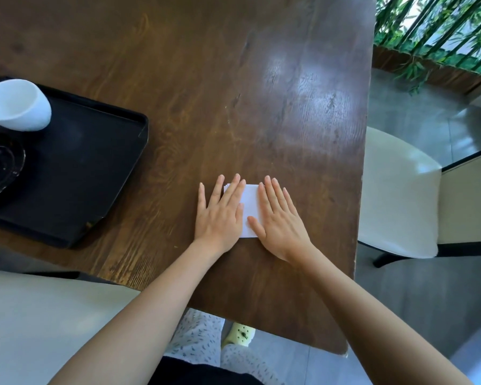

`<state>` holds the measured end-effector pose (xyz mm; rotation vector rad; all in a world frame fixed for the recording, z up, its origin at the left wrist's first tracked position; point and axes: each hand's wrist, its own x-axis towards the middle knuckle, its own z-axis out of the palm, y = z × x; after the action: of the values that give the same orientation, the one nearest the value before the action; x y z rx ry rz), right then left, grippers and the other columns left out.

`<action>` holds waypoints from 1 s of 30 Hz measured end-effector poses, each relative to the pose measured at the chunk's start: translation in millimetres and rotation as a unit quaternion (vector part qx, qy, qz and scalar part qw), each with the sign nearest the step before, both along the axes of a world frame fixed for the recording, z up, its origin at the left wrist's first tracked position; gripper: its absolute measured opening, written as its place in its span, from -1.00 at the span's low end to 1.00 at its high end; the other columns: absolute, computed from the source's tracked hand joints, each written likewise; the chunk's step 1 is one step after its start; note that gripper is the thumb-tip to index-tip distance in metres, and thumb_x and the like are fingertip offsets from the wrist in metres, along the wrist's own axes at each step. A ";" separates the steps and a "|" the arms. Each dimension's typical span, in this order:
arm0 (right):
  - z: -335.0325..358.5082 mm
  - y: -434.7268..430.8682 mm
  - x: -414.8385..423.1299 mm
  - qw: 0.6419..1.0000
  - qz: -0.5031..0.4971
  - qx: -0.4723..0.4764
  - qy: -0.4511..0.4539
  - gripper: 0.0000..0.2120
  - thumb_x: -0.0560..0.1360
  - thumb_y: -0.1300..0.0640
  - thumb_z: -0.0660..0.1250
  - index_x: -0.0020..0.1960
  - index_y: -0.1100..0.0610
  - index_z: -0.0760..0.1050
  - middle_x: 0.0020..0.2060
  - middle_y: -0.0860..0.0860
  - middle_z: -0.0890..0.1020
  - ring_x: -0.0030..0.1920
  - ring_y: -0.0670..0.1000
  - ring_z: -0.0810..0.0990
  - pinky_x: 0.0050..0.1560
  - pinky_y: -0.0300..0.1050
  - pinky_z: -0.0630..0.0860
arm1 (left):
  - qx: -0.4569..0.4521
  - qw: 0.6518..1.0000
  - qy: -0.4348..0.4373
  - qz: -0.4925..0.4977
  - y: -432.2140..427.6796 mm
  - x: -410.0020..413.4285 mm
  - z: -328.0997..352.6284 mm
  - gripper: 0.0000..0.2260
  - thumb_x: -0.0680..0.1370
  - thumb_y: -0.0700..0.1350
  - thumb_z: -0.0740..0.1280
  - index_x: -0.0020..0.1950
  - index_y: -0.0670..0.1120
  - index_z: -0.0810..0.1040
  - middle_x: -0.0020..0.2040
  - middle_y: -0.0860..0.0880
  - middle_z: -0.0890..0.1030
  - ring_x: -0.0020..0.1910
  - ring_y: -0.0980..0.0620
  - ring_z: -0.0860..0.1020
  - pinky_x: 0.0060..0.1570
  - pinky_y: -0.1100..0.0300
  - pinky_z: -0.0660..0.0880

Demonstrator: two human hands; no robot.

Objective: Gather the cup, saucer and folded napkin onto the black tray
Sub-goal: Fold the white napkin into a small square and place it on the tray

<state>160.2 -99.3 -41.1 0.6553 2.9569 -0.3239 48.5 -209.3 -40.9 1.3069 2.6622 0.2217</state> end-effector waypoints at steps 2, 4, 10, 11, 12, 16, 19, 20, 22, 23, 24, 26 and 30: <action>-1.6 3.1 2.4 1.000 0.007 0.007 0.006 -0.36 0.55 -0.22 -0.27 0.48 0.13 -0.29 0.49 0.01 -0.25 0.49 -0.05 -0.33 0.47 -0.13 -0.37 | -0.009 1.000 0.012 -0.003 -0.1 -1.0 0.7 -0.52 0.60 0.03 -0.17 0.53 0.04 -0.10 0.56 0.10 -0.03 0.53 0.01 -0.11 0.44 -0.15 -0.22; -2.6 8.8 6.5 1.000 0.020 0.022 0.002 -0.37 0.57 -0.20 -0.26 0.50 0.13 -0.25 0.51 0.02 -0.21 0.51 -0.04 -0.28 0.50 -0.09 -0.31 | -0.013 1.000 0.013 -0.010 -0.2 -1.5 0.9 -0.52 0.60 0.04 -0.17 0.53 0.04 -0.12 0.56 0.10 -0.04 0.53 0.00 -0.11 0.45 -0.16 -0.21; 0.0 18.8 20.2 0.999 0.031 0.021 0.006 -0.43 0.57 -0.18 -0.29 0.48 0.08 -0.26 0.52 0.01 -0.16 0.51 -0.05 -0.22 0.52 -0.05 -0.22 | -0.010 1.000 0.010 -0.015 -2.3 -3.0 -2.3 -0.52 0.61 0.04 -0.12 0.53 0.03 -0.10 0.56 0.07 -0.04 0.53 -0.01 -0.09 0.46 -0.16 -0.18; 0.4 18.6 19.8 0.999 0.030 0.018 0.010 -0.43 0.57 -0.19 -0.30 0.48 0.08 -0.26 0.51 0.00 -0.16 0.52 -0.05 -0.21 0.52 -0.04 -0.21 | -0.012 1.000 0.009 -0.018 -1.7 -3.5 -2.6 -0.52 0.61 0.04 -0.11 0.53 0.03 -0.10 0.56 0.07 -0.04 0.53 -0.01 -0.09 0.46 -0.16 -0.19; 0.4 18.2 20.0 0.999 0.030 0.015 0.010 -0.43 0.57 -0.19 -0.31 0.47 0.07 -0.27 0.51 -0.01 -0.16 0.52 -0.04 -0.20 0.52 -0.03 -0.21 | -0.016 1.000 0.009 -0.021 -1.3 -3.9 -2.9 -0.51 0.61 0.05 -0.11 0.53 0.02 -0.10 0.56 0.06 -0.05 0.53 -0.01 -0.10 0.46 -0.16 -0.19; -0.6 18.4 20.3 0.999 0.026 0.024 0.005 -0.42 0.56 -0.21 -0.31 0.47 0.06 -0.27 0.51 -0.01 -0.17 0.53 -0.03 -0.18 0.53 -0.01 -0.20 | -0.034 0.999 0.026 -0.034 -3.7 -5.0 -2.8 -0.49 0.60 0.09 -0.13 0.53 0.02 -0.14 0.56 0.05 -0.07 0.53 -0.01 -0.11 0.47 -0.15 -0.19; -0.8 18.7 19.8 0.999 0.028 0.028 0.003 -0.42 0.56 -0.21 -0.30 0.47 0.06 -0.28 0.50 -0.02 -0.17 0.53 -0.04 -0.19 0.52 -0.03 -0.23 | -0.037 0.998 0.026 -0.041 -5.6 -6.6 -2.2 -0.49 0.60 0.10 -0.12 0.53 0.02 -0.13 0.56 0.05 -0.06 0.53 -0.01 -0.10 0.47 -0.13 -0.19; -0.9 18.4 19.6 0.999 0.028 0.028 0.005 -0.42 0.56 -0.21 -0.30 0.47 0.05 -0.28 0.50 -0.02 -0.18 0.52 -0.04 -0.19 0.52 -0.03 -0.24 | -0.037 0.998 0.023 -0.040 -5.7 -6.7 -1.8 -0.49 0.60 0.10 -0.12 0.53 0.02 -0.12 0.56 0.05 -0.06 0.53 -0.01 -0.10 0.47 -0.13 -0.20; -0.4 18.6 20.6 0.999 0.025 0.025 0.003 -0.42 0.56 -0.22 -0.30 0.47 0.04 -0.29 0.50 -0.03 -0.19 0.52 -0.05 -0.21 0.51 -0.04 -0.25 | -0.040 0.998 0.018 -0.040 -5.1 -7.0 -0.8 -0.48 0.60 0.11 -0.11 0.53 0.02 -0.13 0.56 0.05 -0.06 0.53 -0.01 -0.10 0.47 -0.12 -0.20; 0.0 18.9 21.1 0.999 0.024 0.023 0.001 -0.42 0.55 -0.22 -0.30 0.47 0.04 -0.29 0.50 -0.03 -0.19 0.52 -0.05 -0.21 0.51 -0.04 -0.26 | -0.042 0.998 0.015 -0.041 -4.7 -6.9 0.0 -0.48 0.60 0.11 -0.12 0.53 0.02 -0.13 0.56 0.05 -0.07 0.53 -0.01 -0.11 0.47 -0.12 -0.21; 0.4 19.3 21.2 0.999 0.025 0.023 0.000 -0.42 0.55 -0.22 -0.31 0.46 0.03 -0.30 0.51 -0.03 -0.19 0.52 -0.05 -0.22 0.51 -0.04 -0.27 | -0.046 0.998 0.013 -0.043 -4.1 -6.8 1.1 -0.48 0.60 0.11 -0.12 0.53 0.02 -0.14 0.56 0.05 -0.07 0.53 -0.01 -0.12 0.46 -0.12 -0.22; 2.1 20.1 19.8 0.999 0.032 0.017 -0.010 -0.42 0.54 -0.24 -0.32 0.46 0.03 -0.33 0.52 -0.02 -0.18 0.51 -0.06 -0.26 0.49 -0.06 -0.31 | -0.059 0.997 0.014 -0.051 -3.0 -7.2 4.5 -0.48 0.60 0.11 -0.14 0.53 0.02 -0.17 0.56 0.05 -0.09 0.53 -0.01 -0.13 0.43 -0.11 -0.26; 8.5 17.7 19.9 1.000 -0.012 0.014 -0.025 -0.31 0.53 -0.29 -0.25 0.51 0.09 -0.28 0.54 0.04 -0.16 0.51 -0.02 -0.26 0.48 -0.05 -0.31 | -0.104 0.992 0.021 -0.068 1.7 -12.4 16.7 -0.49 0.61 0.10 -0.10 0.53 0.00 -0.13 0.56 0.05 -0.03 0.53 -0.03 -0.09 0.44 -0.13 -0.22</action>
<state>180.1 -81.7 -32.6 0.6932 2.9121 -0.2646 36.1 -207.6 -24.1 1.4297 2.5343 -0.0992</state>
